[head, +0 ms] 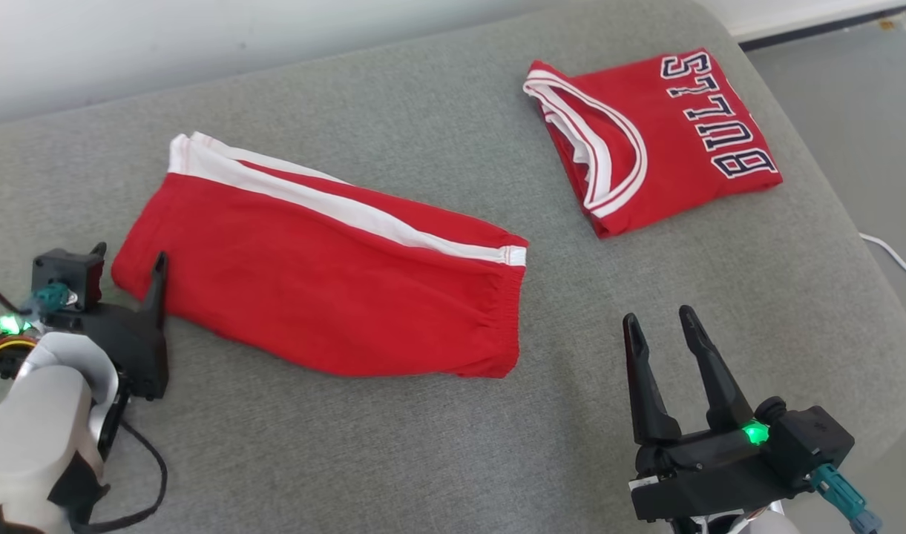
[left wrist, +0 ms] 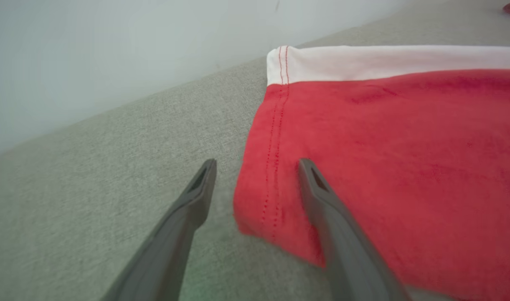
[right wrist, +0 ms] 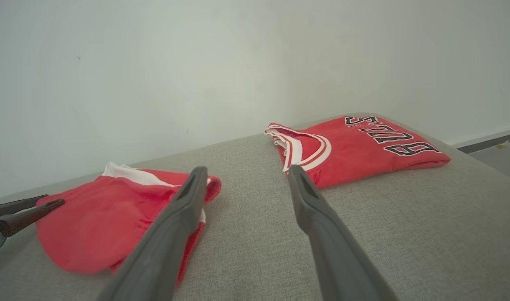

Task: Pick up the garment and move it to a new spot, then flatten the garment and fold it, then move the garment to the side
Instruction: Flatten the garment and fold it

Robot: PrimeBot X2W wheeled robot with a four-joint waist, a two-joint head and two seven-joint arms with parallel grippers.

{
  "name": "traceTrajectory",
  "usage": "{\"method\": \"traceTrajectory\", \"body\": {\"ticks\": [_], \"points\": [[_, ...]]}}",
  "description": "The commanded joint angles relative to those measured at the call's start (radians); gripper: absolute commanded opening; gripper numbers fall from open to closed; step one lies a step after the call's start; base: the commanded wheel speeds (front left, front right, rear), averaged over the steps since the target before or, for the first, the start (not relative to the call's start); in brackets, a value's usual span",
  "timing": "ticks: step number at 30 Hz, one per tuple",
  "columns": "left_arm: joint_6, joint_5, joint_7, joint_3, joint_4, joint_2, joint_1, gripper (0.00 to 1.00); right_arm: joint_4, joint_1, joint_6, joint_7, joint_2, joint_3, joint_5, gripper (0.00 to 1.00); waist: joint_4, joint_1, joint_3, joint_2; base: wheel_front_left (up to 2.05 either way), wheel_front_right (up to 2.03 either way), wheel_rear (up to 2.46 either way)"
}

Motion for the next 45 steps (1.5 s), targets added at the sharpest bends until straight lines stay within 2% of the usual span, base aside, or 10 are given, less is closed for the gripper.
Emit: {"method": "traceTrajectory", "body": {"ticks": [1, 8, 9, 10, 11, 12, 14, 17, 34, 45], "points": [[0.000, -0.028, 0.024, -0.016, 0.017, 0.000, -0.010, 1.00, 0.000, -0.012, 0.000, -0.004, 0.003, 0.004, 0.001, 1.00, -0.015, -0.0001, 0.013, -0.0001, 0.00, 0.00, 0.00], [0.000, -0.154, 0.188, -0.150, 0.009, 0.007, -0.008, 1.00, 0.013, -0.007, 0.000, -0.004, 0.003, -0.004, 0.000, 1.00, -0.014, -0.0001, 0.005, -0.0001, 0.00, 0.00, 0.00], [0.000, -0.170, 0.199, -0.165, 0.005, 0.015, -0.010, 0.82, 0.017, -0.009, 0.000, -0.004, 0.003, -0.003, -0.002, 1.00, -0.013, -0.0001, 0.003, -0.0001, 0.00, 0.00, 0.00], [0.000, -0.190, 0.214, -0.175, 0.004, 0.021, -0.012, 0.35, 0.018, -0.013, 0.000, -0.004, 0.004, -0.001, -0.003, 1.00, -0.012, -0.0001, 0.001, -0.0001, 0.00, 0.00, 0.00], [0.000, -0.211, 0.239, -0.190, 0.006, 0.024, -0.011, 0.29, 0.019, -0.017, 0.000, -0.004, 0.004, 0.001, -0.004, 1.00, -0.012, -0.0001, -0.002, -0.0001, 0.00, 0.00, 0.00], [0.000, -0.225, 0.261, -0.207, 0.002, 0.028, -0.006, 0.00, 0.019, -0.020, 0.000, -0.004, 0.004, 0.003, -0.004, 1.00, -0.012, -0.0001, -0.003, -0.0001, 0.00, 0.00, 0.00], [0.001, -0.264, 0.273, -0.228, -0.011, 0.045, -0.001, 0.00, 0.016, -0.020, 0.000, -0.004, 0.004, 0.005, -0.003, 1.00, -0.012, -0.0001, -0.006, -0.0001, 0.00, 0.00, 0.00], [0.001, -0.269, 0.229, -0.241, 0.011, 0.052, -0.018, 0.00, 0.013, -0.008, 0.000, -0.004, 0.004, -0.012, -0.004, 1.00, 0.006, -0.0001, -0.019, -0.0001, 0.00, 0.00, 0.00], [0.006, -0.327, 0.033, -0.241, 0.087, -0.088, 0.046, 0.00, 0.033, 0.066, 0.000, -0.004, -0.014, -0.045, -0.002, 1.00, 0.193, -0.0001, -0.160, -0.0001, 0.00, 0.00, 0.00], [0.061, -0.355, -0.031, -0.201, 0.017, -0.148, 0.192, 0.00, 0.049, 0.104, 0.000, -0.004, -0.007, -0.057, -0.004, 1.00, 0.261, -0.0001, -0.180, -0.0001, 0.00, 0.00, 0.00]]}}
